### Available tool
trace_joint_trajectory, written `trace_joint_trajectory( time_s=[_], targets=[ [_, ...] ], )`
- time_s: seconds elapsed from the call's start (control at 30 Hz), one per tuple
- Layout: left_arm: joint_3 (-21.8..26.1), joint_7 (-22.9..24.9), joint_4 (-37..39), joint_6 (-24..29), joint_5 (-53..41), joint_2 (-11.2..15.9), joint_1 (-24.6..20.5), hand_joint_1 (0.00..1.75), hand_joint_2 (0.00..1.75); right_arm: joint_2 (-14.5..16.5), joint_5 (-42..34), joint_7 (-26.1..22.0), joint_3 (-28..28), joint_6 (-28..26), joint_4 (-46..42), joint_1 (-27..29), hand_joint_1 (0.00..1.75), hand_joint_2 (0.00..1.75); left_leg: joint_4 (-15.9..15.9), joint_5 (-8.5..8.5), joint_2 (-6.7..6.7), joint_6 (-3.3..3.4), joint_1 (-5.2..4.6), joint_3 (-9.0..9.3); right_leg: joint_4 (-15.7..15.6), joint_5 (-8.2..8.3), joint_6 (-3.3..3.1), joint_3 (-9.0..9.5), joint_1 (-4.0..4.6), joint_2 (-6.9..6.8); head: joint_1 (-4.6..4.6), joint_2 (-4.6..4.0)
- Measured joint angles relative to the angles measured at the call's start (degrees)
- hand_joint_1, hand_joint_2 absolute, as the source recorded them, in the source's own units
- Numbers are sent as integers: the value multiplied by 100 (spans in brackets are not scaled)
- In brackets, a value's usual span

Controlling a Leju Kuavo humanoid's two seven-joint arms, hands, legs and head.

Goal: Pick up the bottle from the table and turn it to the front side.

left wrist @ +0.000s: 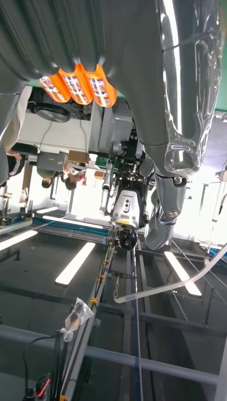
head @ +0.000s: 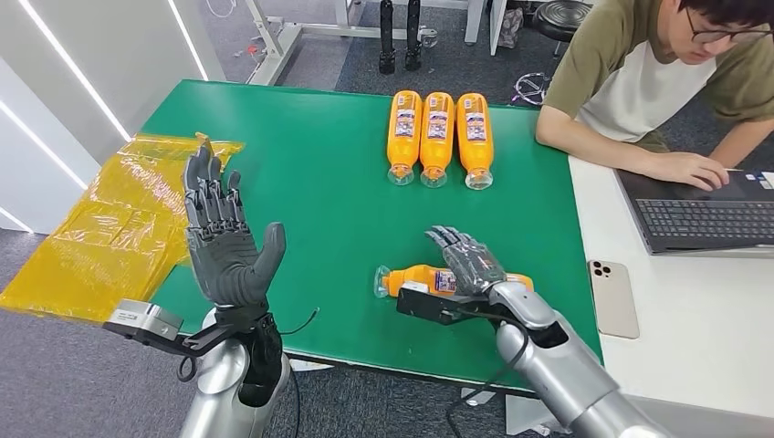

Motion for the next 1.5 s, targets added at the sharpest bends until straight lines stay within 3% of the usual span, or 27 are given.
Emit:
trace_joint_trajectory(
  time_s=[0.23,0.67,0.97,1.0,1.1,1.13,1.2,1.5],
  targets=[
    [-8,0,1,1,134,2,-3,0,175,-110,-170,86,386,342,813,-703,0,175,0,0,-1,0,0,-1,-1,0,0,0,0,-1,1,0],
    [85,0,-2,-32,256,2,21,0,175,-337,-448,34,1115,1210,1849,-1491,0,175,1,0,-3,0,-1,-2,0,0,1,0,0,-3,1,0],
    [185,0,-45,110,266,6,132,0,175,-349,-593,137,1564,1162,2320,-1778,0,175,1,0,-4,0,0,-4,0,0,1,1,0,-5,0,0],
    [195,0,-55,123,269,6,141,0,175,-344,-615,140,1598,1152,2369,-1789,21,175,1,0,-4,0,0,-5,0,0,1,1,0,-6,0,0],
    [217,0,-73,155,295,6,152,0,175,-295,-647,156,1693,1142,2536,-1831,141,175,1,0,-5,0,0,-6,0,0,1,1,0,-6,0,0],
    [221,0,-75,169,303,6,152,0,175,-269,-665,158,1722,1136,2597,-1847,164,175,1,0,-5,0,0,-5,0,0,1,0,0,-6,0,0],
    [225,0,-77,201,312,6,153,0,175,-216,-711,157,1776,1117,2707,-1879,174,175,1,0,-4,0,0,-5,0,0,1,0,0,-5,0,0],
    [250,0,-102,245,337,8,162,0,175,-110,-828,87,1922,839,2998,-1907,175,175,1,0,-4,0,0,-3,0,0,1,1,0,-5,0,0]
  ],
)
